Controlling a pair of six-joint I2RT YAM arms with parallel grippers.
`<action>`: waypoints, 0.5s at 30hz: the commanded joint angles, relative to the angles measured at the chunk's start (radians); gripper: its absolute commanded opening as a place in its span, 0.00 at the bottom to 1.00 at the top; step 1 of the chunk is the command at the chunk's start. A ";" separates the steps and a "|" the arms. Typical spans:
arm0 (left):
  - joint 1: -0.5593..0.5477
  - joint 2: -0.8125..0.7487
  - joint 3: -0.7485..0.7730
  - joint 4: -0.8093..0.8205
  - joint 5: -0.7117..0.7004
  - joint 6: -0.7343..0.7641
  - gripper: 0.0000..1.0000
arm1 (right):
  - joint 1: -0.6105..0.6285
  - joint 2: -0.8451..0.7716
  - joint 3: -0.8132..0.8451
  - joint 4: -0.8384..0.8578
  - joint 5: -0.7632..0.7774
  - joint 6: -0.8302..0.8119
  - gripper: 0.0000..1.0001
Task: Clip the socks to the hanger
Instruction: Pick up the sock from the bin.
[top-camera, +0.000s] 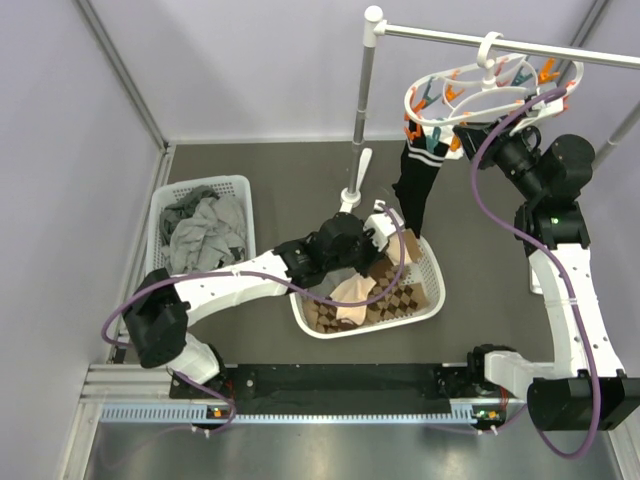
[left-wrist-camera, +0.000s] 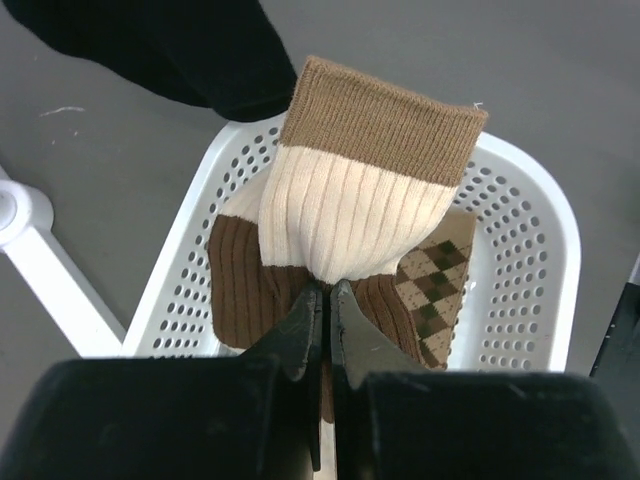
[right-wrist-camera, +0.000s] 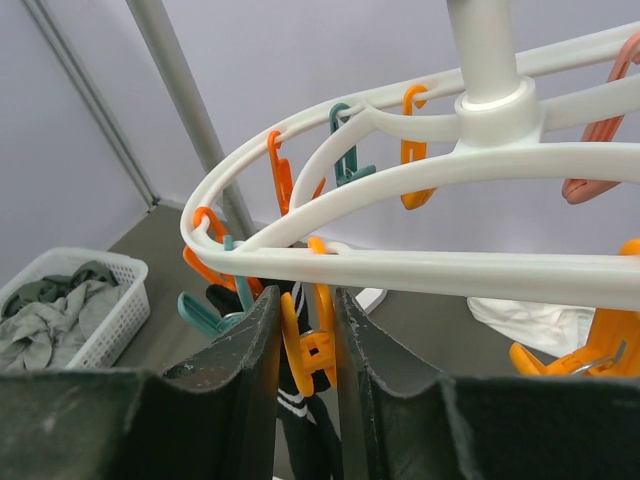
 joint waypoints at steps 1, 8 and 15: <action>0.000 -0.016 0.009 0.036 0.072 0.003 0.00 | 0.016 -0.021 0.007 -0.075 -0.036 -0.004 0.05; 0.003 0.025 -0.043 -0.033 -0.028 -0.009 0.00 | 0.016 -0.023 0.002 -0.079 -0.036 -0.009 0.05; 0.001 0.226 0.093 -0.282 -0.122 -0.011 0.03 | 0.018 -0.021 -0.010 -0.072 -0.036 -0.006 0.05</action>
